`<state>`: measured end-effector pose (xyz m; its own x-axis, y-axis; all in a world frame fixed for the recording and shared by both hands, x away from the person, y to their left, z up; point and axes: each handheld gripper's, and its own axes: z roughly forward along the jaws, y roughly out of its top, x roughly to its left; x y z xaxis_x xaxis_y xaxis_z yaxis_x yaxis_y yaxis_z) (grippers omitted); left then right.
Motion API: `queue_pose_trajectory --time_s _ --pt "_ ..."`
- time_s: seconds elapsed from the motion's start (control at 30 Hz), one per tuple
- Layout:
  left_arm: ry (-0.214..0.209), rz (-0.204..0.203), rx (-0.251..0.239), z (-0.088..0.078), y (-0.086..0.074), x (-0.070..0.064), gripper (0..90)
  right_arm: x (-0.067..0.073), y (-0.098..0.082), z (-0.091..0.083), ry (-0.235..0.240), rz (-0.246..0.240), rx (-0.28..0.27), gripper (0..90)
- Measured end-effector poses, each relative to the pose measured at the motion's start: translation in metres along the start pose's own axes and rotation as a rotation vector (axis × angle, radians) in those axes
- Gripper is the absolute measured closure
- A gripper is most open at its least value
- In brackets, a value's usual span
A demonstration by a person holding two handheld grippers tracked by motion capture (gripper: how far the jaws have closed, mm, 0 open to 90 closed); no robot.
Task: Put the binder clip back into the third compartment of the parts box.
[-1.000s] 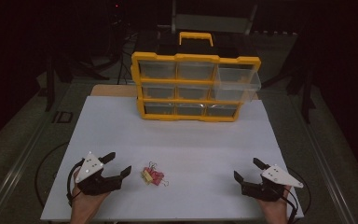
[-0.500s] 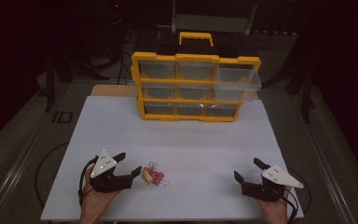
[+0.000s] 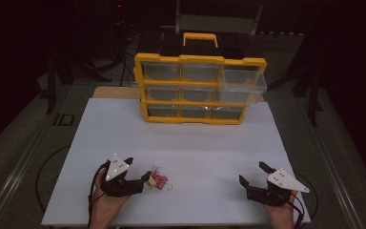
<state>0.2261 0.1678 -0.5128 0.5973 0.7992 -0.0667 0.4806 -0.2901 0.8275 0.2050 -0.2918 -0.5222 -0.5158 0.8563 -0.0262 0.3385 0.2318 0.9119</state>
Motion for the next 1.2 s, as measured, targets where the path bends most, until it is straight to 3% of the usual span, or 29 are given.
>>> queue_pose_trajectory --time_s 0.27,0.47,0.6,0.73,0.9,0.97,1.2 --pt "0.01 0.001 0.02 0.009 -0.001 -0.007 15.4 0.0 0.0 -0.002 -0.002 -0.001 0.0 11.5" --pt "0.012 -0.005 0.034 0.014 -0.002 -0.01 15.7 0.001 -0.001 -0.001 -0.002 -0.005 0.001 11.5" --pt "0.017 -0.016 0.067 0.017 -0.004 -0.01 18.2 0.001 -0.001 -0.001 -0.002 -0.005 0.0 11.5" --pt "0.016 -0.034 0.089 0.018 -0.007 -0.009 23.5 0.001 0.0 -0.001 -0.002 -0.009 0.0 11.5" --pt "-0.008 -0.07 0.117 0.017 -0.012 -0.005 38.2 0.002 0.0 -0.002 -0.005 -0.014 0.002 11.5" --pt "-0.024 -0.083 0.122 0.016 -0.013 -0.003 39.8 0.002 0.0 -0.002 -0.005 -0.014 0.002 11.5" --pt "-0.06 -0.09 0.139 0.007 -0.017 0.002 56.7 0.001 -0.001 -0.004 -0.011 -0.012 0.002 11.6"
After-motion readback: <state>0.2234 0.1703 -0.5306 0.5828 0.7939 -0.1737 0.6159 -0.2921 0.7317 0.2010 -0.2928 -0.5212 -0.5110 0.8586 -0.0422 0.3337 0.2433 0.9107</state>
